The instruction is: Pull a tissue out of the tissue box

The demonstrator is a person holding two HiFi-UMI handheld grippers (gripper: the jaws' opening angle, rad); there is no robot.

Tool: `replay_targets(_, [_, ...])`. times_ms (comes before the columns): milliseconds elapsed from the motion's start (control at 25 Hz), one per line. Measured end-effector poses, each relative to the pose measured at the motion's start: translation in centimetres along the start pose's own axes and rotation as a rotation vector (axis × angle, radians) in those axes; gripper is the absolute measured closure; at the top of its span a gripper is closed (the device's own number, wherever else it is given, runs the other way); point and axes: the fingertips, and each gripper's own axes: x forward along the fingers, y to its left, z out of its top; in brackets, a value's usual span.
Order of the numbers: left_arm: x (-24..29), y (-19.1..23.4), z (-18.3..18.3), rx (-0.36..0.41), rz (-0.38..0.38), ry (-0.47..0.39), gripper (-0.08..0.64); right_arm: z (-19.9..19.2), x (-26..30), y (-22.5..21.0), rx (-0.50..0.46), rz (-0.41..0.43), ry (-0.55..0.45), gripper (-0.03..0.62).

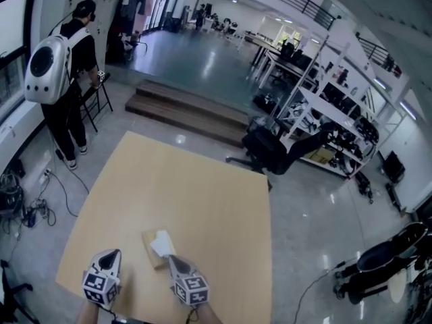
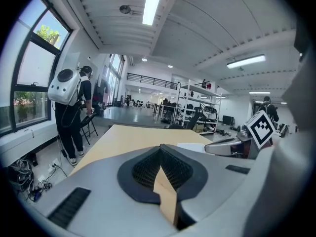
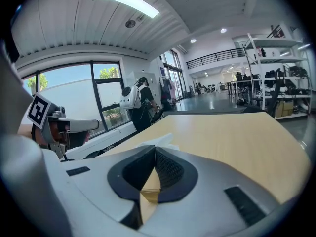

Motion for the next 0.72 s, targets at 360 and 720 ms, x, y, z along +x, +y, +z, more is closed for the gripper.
replay_targets(360, [-0.7, 0.2, 2.7, 0.024, -0.017, -0.065, 0.552, 3.7, -1.4, 0.4, -0.031, -0.031, -0.076, 0.588])
replay_targets(720, [-1.3, 0.6, 4.8, 0.049, -0.036, -0.115, 0.552, 6.4, -2.2, 0.7, -0.056, -0.064, -0.14, 0.588])
